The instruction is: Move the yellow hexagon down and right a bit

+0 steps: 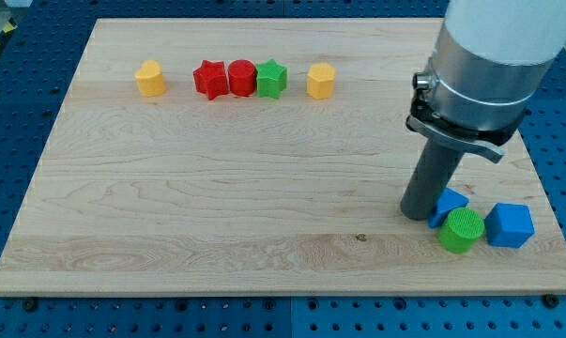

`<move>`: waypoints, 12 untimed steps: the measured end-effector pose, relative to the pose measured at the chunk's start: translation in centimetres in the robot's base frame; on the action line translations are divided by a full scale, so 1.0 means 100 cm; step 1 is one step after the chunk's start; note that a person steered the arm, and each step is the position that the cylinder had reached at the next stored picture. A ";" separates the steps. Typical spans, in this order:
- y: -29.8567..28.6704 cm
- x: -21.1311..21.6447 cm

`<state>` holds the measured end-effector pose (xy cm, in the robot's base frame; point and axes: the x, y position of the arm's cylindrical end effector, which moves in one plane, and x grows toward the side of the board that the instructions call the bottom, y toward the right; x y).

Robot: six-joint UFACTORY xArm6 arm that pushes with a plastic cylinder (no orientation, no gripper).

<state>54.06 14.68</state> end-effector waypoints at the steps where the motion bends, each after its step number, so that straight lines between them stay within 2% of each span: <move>1: 0.016 0.000; 3: 0.014 -0.015; 4: 0.007 -0.071; 6: 0.019 -0.243; 7: -0.043 -0.279; 8: -0.104 -0.263; 12: -0.102 -0.145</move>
<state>39.54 4.47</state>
